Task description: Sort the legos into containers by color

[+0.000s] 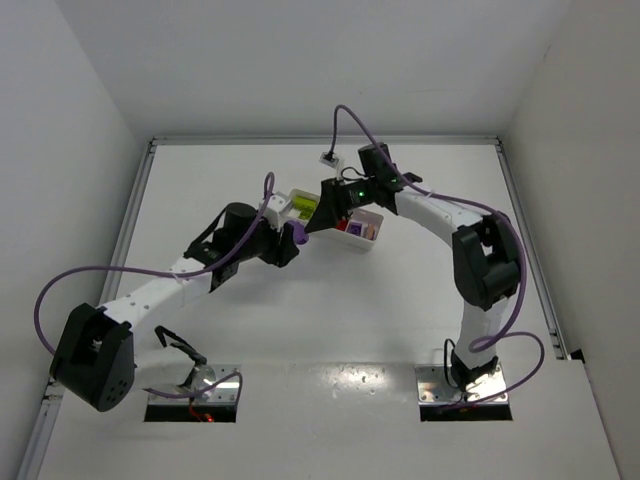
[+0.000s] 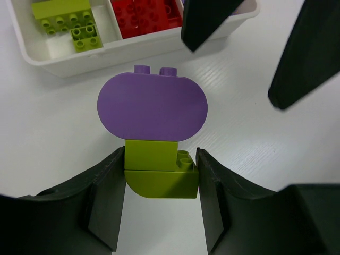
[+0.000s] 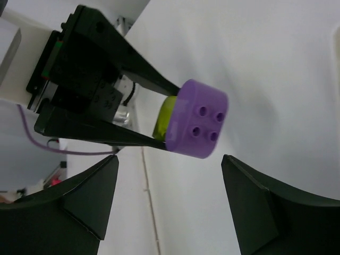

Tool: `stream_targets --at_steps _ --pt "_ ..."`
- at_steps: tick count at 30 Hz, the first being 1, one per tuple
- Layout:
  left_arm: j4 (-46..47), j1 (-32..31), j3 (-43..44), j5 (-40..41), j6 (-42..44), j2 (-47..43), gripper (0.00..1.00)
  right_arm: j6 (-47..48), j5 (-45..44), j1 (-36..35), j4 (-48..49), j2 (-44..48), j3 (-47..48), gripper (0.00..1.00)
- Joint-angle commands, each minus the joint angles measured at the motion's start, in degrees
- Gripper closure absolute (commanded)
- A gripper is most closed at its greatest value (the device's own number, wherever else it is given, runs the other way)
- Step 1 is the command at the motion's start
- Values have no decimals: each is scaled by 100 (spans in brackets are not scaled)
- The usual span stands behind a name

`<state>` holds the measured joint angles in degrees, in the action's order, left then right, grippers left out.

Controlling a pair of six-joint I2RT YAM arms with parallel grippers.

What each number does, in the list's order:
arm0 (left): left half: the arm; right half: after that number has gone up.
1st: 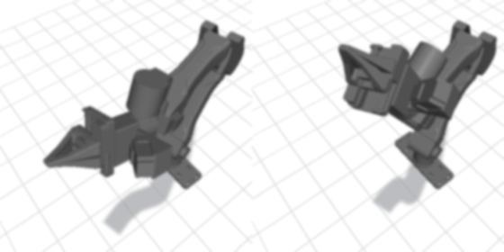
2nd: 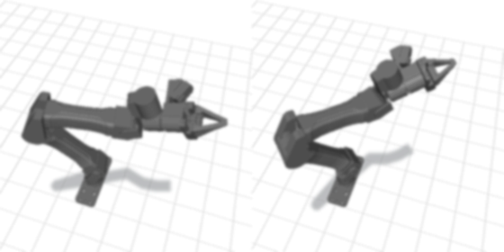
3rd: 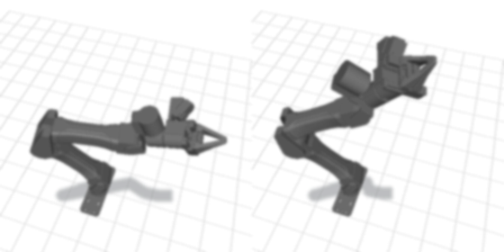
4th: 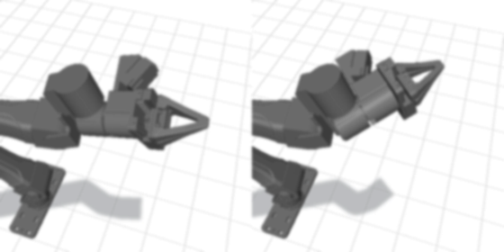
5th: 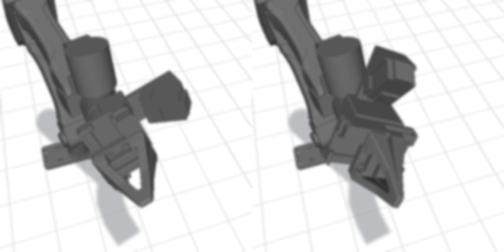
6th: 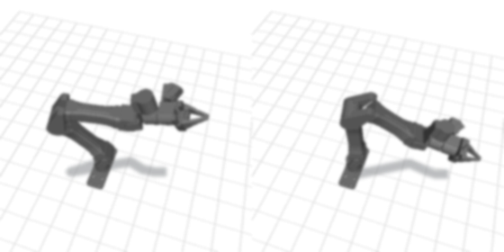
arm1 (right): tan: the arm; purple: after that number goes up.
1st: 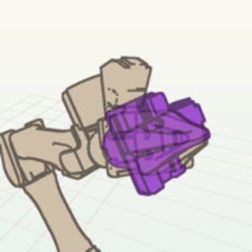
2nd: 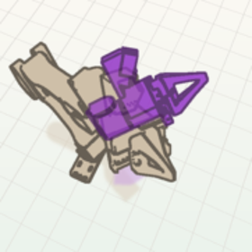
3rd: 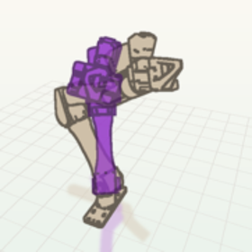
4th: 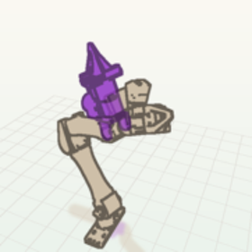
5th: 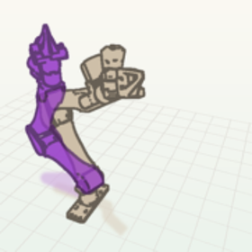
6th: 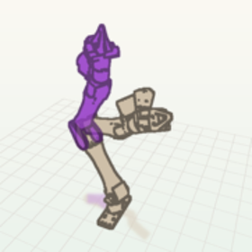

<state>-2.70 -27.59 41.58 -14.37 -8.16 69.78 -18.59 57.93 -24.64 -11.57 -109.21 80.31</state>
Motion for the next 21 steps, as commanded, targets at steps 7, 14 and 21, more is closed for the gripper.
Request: stream_targets --at_steps 7,14,21 --pt "349 -35 324 -145 113 9 83 -145 377 -243 147 110 45 20" --pt "349 -211 377 -145 166 9 83 -145 149 -243 147 -188 274 20" --pt "402 -317 377 -145 166 9 83 -425 262 -243 393 -294 327 31"
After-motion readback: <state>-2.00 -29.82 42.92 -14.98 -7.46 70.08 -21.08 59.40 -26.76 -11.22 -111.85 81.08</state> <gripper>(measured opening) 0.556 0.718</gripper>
